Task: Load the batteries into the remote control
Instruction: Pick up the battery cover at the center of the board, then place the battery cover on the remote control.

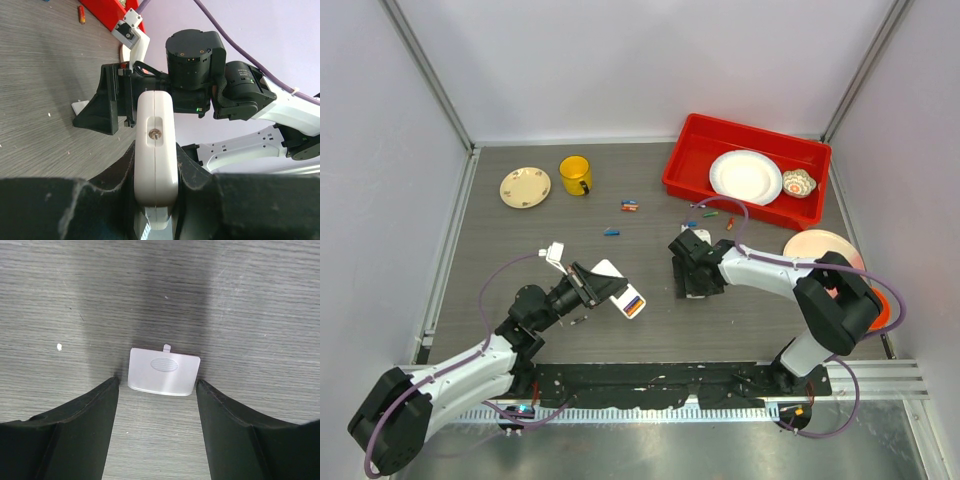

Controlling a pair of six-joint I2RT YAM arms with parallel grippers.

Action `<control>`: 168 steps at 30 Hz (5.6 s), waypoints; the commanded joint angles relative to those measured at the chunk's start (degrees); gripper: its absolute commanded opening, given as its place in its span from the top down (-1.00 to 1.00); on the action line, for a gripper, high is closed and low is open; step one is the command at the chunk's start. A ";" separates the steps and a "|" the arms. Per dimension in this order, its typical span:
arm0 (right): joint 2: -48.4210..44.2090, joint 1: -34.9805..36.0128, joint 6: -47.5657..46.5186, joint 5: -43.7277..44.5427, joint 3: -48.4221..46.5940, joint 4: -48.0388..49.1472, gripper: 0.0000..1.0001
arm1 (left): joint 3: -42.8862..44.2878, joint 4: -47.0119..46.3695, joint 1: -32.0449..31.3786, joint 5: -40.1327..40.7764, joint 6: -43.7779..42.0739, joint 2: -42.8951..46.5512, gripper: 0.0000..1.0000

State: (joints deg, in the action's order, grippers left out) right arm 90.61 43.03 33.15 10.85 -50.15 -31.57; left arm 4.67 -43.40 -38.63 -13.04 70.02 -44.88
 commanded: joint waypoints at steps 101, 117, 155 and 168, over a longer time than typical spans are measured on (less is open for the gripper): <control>1.32 19.46 -16.09 -13.31 -36.42 -36.54 0.98 | 9.31 -18.65 -9.36 3.19 2.58 -24.46 0.99; 2.47 19.46 -16.62 -11.29 -36.68 -37.86 0.99 | 9.13 -18.65 -10.15 3.37 2.49 -24.29 1.00; 2.64 19.38 -13.90 -5.84 -35.37 -31.27 0.55 | 8.34 -23.14 -12.70 4.78 4.25 -23.94 0.99; 1.15 19.38 -14.60 -7.07 -35.10 -31.80 0.32 | 8.25 -23.31 -12.61 4.86 4.16 -24.46 0.99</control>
State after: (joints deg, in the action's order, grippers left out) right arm 93.47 62.94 18.35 1.43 -85.58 -68.10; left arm 12.14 -56.64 -49.87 -5.50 72.38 -70.35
